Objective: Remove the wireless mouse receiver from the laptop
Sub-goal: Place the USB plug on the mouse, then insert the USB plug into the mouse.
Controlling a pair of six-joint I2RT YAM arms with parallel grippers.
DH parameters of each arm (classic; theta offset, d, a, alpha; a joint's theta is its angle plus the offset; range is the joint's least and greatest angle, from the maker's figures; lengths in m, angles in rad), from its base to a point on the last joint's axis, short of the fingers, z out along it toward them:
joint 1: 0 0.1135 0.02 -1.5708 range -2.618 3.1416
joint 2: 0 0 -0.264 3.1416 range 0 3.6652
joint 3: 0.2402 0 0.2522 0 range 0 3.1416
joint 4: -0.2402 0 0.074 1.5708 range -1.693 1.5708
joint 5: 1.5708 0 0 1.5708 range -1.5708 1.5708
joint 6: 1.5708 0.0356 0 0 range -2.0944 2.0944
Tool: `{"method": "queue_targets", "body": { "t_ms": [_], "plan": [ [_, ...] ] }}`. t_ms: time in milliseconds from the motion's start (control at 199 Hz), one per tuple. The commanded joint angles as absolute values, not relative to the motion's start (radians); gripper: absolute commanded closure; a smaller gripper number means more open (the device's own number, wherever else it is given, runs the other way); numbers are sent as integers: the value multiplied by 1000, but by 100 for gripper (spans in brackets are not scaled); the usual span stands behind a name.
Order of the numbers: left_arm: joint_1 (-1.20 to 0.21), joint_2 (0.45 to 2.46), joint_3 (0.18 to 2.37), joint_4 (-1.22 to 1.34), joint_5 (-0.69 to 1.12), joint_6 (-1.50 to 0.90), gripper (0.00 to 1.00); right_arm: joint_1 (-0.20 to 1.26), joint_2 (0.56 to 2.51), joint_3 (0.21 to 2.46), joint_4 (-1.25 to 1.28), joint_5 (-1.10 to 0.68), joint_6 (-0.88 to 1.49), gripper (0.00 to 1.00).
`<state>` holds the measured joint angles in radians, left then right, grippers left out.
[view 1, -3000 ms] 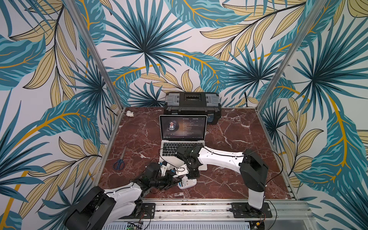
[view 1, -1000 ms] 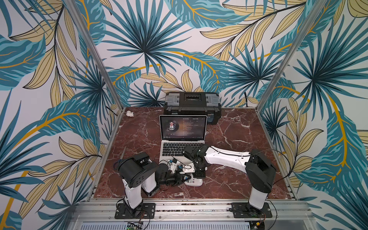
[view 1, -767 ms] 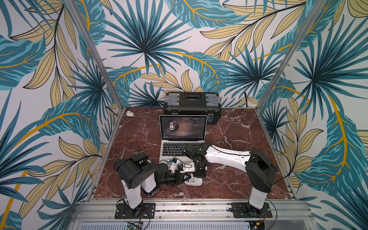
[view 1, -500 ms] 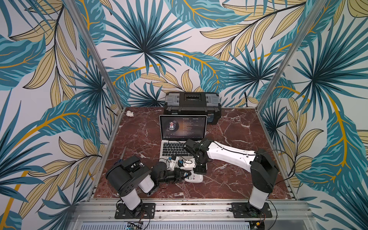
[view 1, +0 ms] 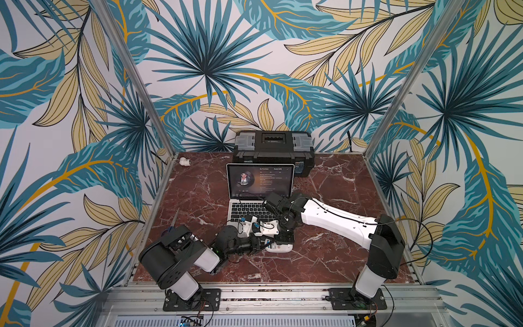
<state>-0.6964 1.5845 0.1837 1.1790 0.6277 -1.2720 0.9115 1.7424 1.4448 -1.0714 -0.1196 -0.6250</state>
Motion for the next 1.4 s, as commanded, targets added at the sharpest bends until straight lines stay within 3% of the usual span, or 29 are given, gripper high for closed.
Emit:
{"method": "queue_targets", "body": {
  "t_ms": [0,155,281,376,436,552,667,792,852,1073,1254,1399],
  "plan": [
    [-697,1538,239,1265,659,-1264,100,912,1716,1440,-1067,-95,-622,66],
    [-697,1515,244,1249,670,-1263,100,896,1662,1447,-1068,-90,-596,55],
    [-697,1490,267,1226,700,-1260,100,863,1576,1477,-1062,-126,-551,52],
    [-696,1470,304,1171,720,-1246,100,810,1464,1466,-1004,-204,-467,42],
    [-696,1461,346,1125,726,-1235,100,722,1382,1419,-912,-207,-353,35],
    [-694,1477,455,1047,769,-1211,100,566,1237,1304,-773,-259,-122,31],
    [-669,1530,570,1015,827,-1214,100,410,1102,1140,-626,-375,145,10],
    [-638,1623,697,1011,912,-1236,100,275,1032,993,-444,-687,401,9],
    [-629,1663,743,1017,932,-1249,100,252,1003,919,-311,-766,526,3],
    [-618,1746,846,983,977,-1246,100,243,1018,811,-86,-806,686,2],
    [-611,1752,862,991,979,-1243,100,242,1066,700,202,-842,863,13],
    [-606,1749,870,985,977,-1235,100,242,1058,688,161,-801,831,12]
  ]
}}
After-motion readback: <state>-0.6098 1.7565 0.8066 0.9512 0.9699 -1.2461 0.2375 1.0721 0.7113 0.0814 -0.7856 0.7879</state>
